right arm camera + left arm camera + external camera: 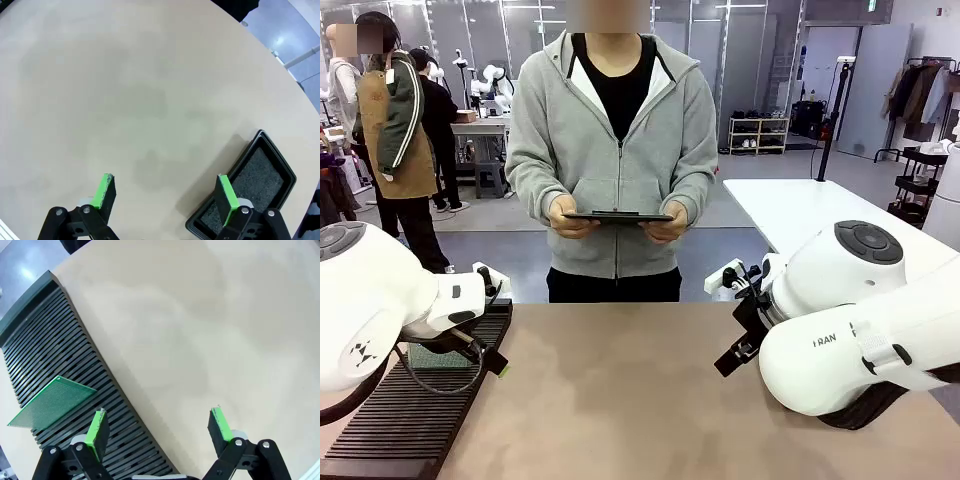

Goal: Inspect the PCB.
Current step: Pick up the Blank PCB and present it to the human.

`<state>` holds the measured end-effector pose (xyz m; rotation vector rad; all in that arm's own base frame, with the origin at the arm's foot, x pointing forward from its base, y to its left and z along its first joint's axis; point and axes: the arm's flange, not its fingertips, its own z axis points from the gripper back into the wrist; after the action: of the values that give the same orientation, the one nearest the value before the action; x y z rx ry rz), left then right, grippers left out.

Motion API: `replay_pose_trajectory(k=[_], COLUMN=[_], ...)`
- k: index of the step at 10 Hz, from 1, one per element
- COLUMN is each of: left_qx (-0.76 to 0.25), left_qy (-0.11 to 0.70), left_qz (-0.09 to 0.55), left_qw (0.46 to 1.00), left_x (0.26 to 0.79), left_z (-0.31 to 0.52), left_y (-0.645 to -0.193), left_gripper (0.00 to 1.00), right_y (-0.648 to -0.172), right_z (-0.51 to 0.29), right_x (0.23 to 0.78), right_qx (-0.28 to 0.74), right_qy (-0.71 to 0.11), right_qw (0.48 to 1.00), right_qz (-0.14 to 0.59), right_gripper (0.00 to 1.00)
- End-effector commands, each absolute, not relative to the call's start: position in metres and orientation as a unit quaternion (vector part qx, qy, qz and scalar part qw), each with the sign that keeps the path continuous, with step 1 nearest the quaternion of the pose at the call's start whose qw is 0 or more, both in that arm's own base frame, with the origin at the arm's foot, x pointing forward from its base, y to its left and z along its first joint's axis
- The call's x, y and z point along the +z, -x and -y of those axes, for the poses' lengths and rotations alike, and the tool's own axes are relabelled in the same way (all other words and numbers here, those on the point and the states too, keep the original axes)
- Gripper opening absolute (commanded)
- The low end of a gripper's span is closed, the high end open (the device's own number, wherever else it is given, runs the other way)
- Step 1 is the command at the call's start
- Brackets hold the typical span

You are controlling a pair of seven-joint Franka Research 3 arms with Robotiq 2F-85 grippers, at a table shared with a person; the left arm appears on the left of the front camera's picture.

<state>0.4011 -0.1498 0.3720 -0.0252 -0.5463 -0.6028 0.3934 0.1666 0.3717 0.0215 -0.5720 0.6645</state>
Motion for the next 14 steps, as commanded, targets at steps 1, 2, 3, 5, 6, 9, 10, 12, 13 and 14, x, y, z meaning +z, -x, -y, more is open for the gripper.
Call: replay_pose_trajectory(k=[1,2,3,5,6,9,10,12,13,14], left_qx=[-0.293,-0.293,-0.293,-0.293,-0.293,-0.293,-0.293,-0.292,-0.279,-0.273], left_qy=[0.012,0.012,0.012,0.012,0.012,0.012,0.012,0.029,0.052,0.080], left_qz=[0.266,0.266,0.266,0.266,0.266,0.266,0.266,0.234,0.223,0.217], left_qw=[0.918,0.918,0.918,0.918,0.918,0.918,0.918,0.927,0.932,0.934], left_x=[0.372,0.372,0.372,0.372,0.372,0.372,0.372,0.395,0.418,0.436], left_z=[0.150,0.150,0.150,0.150,0.150,0.150,0.150,0.149,0.143,0.138], left_y=[-0.401,-0.401,-0.401,-0.401,-0.401,-0.401,-0.401,-0.397,-0.389,-0.381], left_gripper=[1.00,1.00,1.00,1.00,1.00,1.00,1.00,1.00,1.00,1.00], right_y=[-0.393,-0.393,-0.393,-0.393,-0.393,-0.393,-0.393,-0.392,-0.387,-0.383], right_z=[-0.167,-0.167,-0.167,-0.167,-0.167,-0.167,-0.167,-0.168,-0.164,-0.158], right_x=[0.372,0.372,0.372,0.372,0.372,0.372,0.372,0.389,0.407,0.422], right_qx=[0.322,0.322,0.322,0.322,0.322,0.322,0.322,0.340,0.341,0.338], right_qy=[-0.010,-0.010,-0.010,-0.010,-0.010,-0.010,-0.010,-0.020,-0.077,-0.104], right_qw=[0.905,0.905,0.905,0.905,0.905,0.905,0.905,0.899,0.897,0.894], right_qz=[0.277,0.277,0.277,0.277,0.277,0.277,0.277,0.277,0.272,0.275], right_gripper=[1.00,1.00,1.00,1.00,1.00,1.00,1.00,1.00,1.00,1.00])
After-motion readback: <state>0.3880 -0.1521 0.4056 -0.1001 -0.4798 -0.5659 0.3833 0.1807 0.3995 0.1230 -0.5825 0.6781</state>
